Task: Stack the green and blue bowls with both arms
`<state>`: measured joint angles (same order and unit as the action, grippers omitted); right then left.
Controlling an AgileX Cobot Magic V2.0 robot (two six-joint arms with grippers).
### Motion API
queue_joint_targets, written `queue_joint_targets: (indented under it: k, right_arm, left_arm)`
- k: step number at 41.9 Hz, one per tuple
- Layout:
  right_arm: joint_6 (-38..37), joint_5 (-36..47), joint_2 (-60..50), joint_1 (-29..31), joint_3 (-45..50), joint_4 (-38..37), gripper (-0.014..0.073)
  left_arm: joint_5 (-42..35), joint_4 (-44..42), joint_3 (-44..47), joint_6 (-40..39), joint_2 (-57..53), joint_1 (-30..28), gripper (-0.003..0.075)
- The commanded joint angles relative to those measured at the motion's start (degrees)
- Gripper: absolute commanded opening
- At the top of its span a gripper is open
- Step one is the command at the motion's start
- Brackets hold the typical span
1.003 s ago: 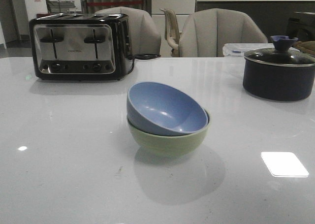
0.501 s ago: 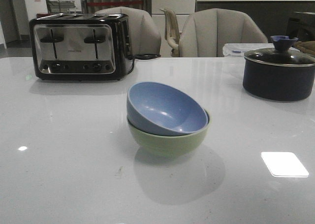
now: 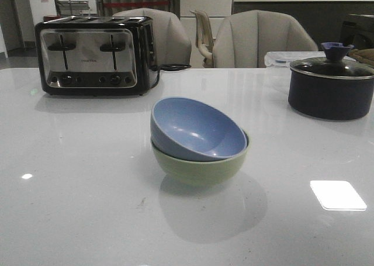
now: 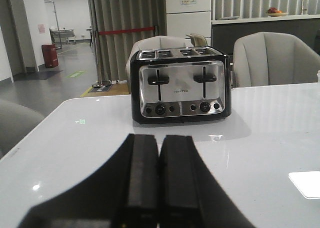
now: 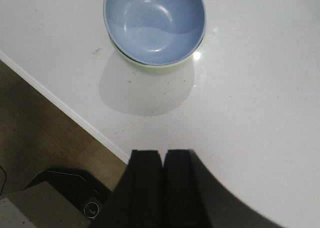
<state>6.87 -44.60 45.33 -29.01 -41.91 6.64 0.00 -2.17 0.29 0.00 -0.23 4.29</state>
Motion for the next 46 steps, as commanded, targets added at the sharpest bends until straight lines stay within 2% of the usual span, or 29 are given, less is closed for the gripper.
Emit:
queue_joint_targets:
  k: [1,26,30,33,40,46]
  right_arm:
    - [0.5,3.2,-0.4,0.0,-1.5,0.0,0.0034]
    - [0.5,3.5,-0.5,0.0,-1.1,0.0,0.0034]
    - [1.2,5.1,-3.1,2.6,0.9,-1.8,0.0034]
    - [1.2,8.9,-7.1,6.9,4.2,-3.2,0.0034]
    - [1.2,24.3,-21.0,17.6,16.9,-4.2,0.0034]
    - [1.2,37.5,-32.9,22.8,28.3,-4.2,0.0034]
  left_arm:
    - [-5.0,0.6,1.2,0.0,-1.2,-0.2,0.0101]
    - [-5.0,0.6,1.2,0.0,-1.2,-0.2,0.0101]
    - [-5.0,0.6,1.2,0.0,-1.2,-0.2,0.0101]
    - [-5.0,0.6,1.2,0.0,-1.2,-0.2,0.0101]
    - [-5.0,0.6,1.2,0.0,-1.2,-0.2,0.0101]
    - [-5.0,0.6,1.2,0.0,-1.2,-0.2,0.0101]
